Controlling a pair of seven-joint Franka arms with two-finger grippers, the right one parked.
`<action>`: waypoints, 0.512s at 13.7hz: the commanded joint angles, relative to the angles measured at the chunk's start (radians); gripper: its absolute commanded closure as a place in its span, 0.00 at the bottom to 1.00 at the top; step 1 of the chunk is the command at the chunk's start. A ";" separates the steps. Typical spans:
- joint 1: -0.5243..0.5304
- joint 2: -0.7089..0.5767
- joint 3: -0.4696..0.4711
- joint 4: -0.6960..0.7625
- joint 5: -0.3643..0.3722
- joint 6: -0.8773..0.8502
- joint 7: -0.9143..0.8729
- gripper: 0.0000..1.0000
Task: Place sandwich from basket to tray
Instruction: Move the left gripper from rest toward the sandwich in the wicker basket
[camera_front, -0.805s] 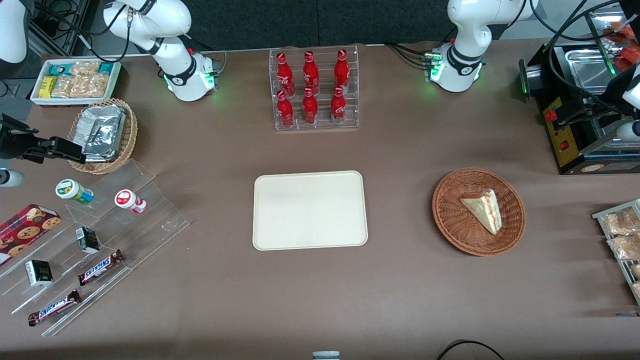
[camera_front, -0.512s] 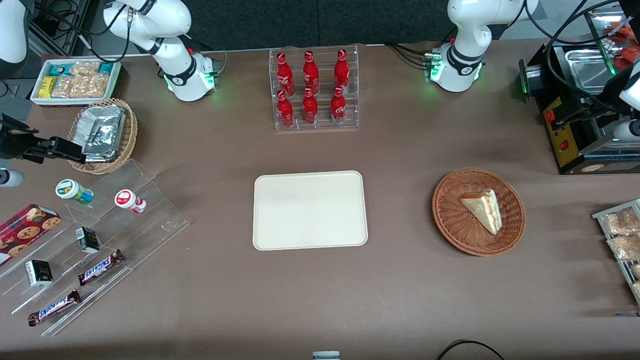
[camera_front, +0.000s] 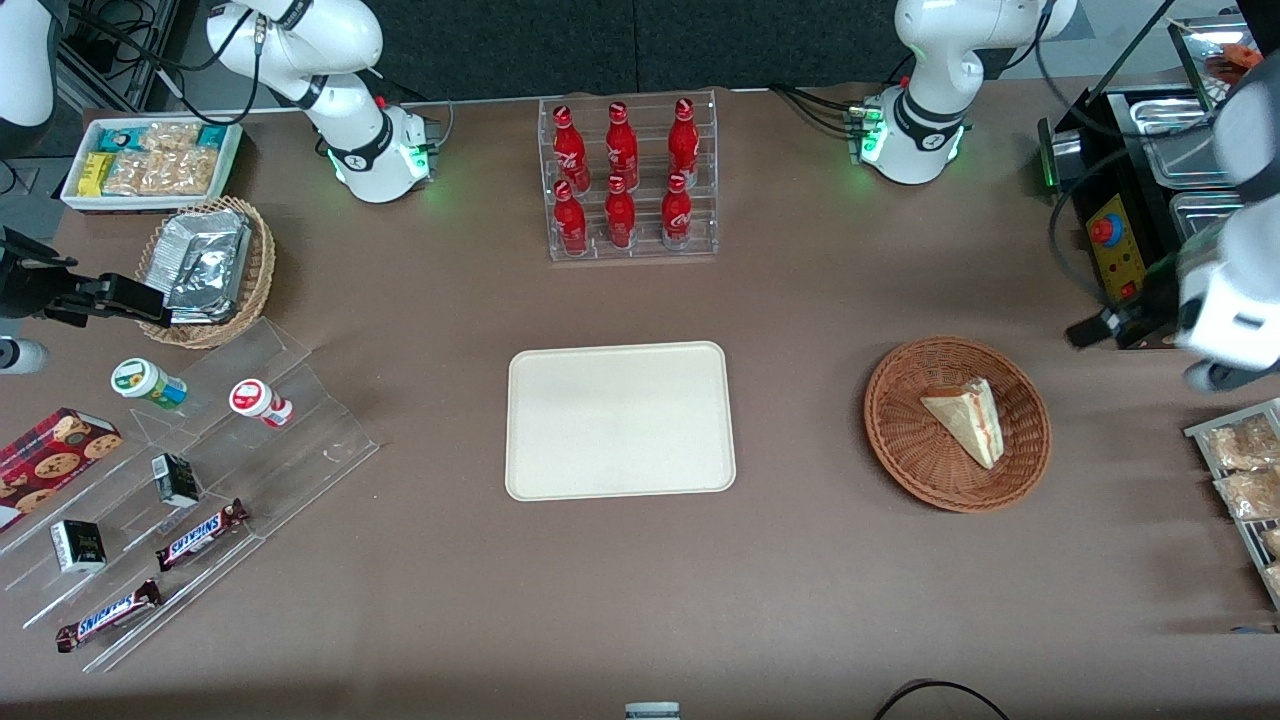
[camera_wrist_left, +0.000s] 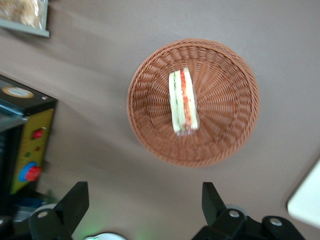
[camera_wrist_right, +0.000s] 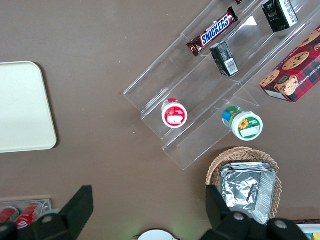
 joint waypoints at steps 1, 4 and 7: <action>0.019 -0.037 -0.014 -0.160 0.004 0.176 -0.183 0.00; 0.016 -0.008 -0.015 -0.272 0.004 0.346 -0.320 0.00; 0.013 -0.015 -0.015 -0.437 0.005 0.552 -0.351 0.00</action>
